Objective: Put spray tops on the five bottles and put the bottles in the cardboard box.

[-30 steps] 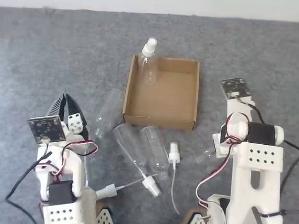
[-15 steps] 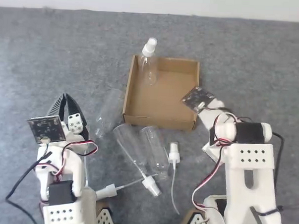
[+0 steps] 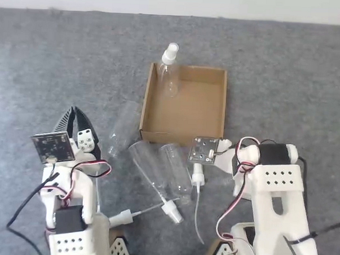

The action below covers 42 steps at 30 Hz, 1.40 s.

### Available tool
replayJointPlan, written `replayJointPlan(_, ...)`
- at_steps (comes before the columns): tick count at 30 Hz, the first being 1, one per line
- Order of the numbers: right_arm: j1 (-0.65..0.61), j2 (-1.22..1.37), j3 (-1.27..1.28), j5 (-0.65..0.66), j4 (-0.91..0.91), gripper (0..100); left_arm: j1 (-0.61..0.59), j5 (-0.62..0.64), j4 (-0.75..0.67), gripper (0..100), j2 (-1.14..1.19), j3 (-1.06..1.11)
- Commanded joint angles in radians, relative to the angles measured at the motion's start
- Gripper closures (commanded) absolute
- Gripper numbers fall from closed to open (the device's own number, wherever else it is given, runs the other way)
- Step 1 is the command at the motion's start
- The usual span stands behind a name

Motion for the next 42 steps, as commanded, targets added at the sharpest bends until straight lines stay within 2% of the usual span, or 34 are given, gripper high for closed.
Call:
replayJointPlan(1,-0.004,-0.025,0.009,0.04,-0.068,71.4,-0.006,-0.009,-0.038,98,-0.02,-0.008)
replayJointPlan(11,0.001,-0.025,0.163,0.041,-0.268,71.4,-0.006,-0.009,-0.075,98,-0.02,0.016)
replayJointPlan(25,0.002,-0.025,0.316,0.041,-0.435,71.7,-0.008,-0.009,-0.08,98,-0.02,0.018)
replayJointPlan(31,0.005,-0.025,0.331,0.035,-0.456,71.7,-0.008,-0.009,-0.08,98,-0.02,0.018)
replayJointPlan(39,0.088,-0.025,0.331,0.034,-0.458,72.0,-0.008,-0.009,-0.08,98,-0.02,0.018)
replayJointPlan(42,0.094,-0.025,0.331,-0.014,-0.46,78.0,-0.008,-0.009,-0.08,98,-0.02,0.018)
